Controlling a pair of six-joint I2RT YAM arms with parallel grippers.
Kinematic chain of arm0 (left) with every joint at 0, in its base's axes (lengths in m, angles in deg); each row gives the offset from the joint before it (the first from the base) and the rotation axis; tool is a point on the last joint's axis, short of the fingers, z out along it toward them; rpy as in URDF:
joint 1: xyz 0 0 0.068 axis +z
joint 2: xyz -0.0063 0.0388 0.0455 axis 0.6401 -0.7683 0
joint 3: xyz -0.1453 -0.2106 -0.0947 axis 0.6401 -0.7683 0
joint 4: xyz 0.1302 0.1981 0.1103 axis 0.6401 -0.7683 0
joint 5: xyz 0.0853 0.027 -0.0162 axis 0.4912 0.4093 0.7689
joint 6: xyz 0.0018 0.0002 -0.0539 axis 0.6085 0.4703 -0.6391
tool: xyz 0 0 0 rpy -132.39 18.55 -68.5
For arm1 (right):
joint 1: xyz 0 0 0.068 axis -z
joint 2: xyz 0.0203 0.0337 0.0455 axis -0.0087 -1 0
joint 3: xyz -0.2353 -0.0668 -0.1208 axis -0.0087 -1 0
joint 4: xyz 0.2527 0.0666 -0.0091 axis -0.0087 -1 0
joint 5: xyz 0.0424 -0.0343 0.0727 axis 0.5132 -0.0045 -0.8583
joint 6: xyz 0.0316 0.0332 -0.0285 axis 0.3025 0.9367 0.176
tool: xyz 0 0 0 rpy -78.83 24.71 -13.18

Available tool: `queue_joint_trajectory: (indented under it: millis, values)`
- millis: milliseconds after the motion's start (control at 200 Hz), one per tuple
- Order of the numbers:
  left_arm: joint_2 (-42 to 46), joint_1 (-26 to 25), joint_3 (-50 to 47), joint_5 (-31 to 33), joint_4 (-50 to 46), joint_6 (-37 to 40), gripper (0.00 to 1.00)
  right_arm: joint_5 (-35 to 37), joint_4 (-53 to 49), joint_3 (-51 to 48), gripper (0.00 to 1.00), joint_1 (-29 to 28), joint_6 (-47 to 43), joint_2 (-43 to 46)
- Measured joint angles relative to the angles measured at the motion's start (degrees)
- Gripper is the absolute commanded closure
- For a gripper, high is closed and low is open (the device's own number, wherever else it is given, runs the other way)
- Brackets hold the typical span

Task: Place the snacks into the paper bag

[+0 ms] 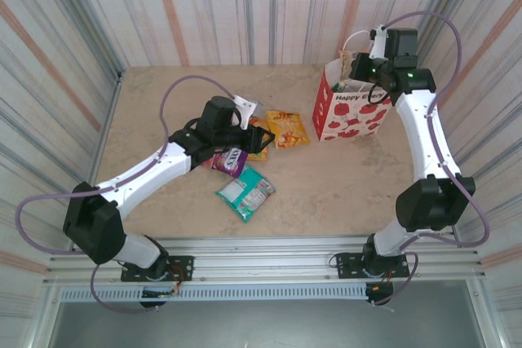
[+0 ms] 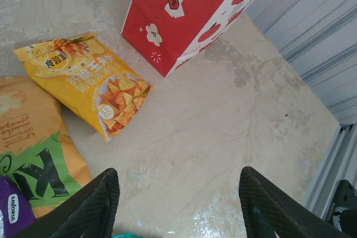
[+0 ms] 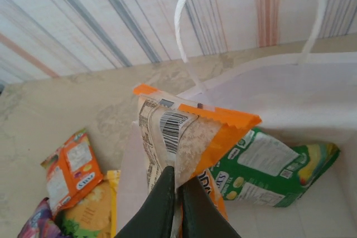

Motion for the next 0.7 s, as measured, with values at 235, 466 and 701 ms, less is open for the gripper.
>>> queue_joint_trajectory:
  millis: [235, 466, 701]
  values:
    - [0.0, 0.1, 0.0, -0.2, -0.2, 0.0, 0.39, -0.9, -1.1, 1.9, 0.51, 0.0, -0.9, -0.9]
    - [0.0, 0.1, 0.0, -0.2, -2.2, -0.5, 0.40, 0.0, -3.3, 1.9, 0.50, -1.7, -1.7, 1.6]
    - [3.0, 0.2, -0.3, 0.0, -8.0, -3.8, 0.40, 2.1, -5.5, -4.2, 0.49, -8.9, -3.0, 13.8]
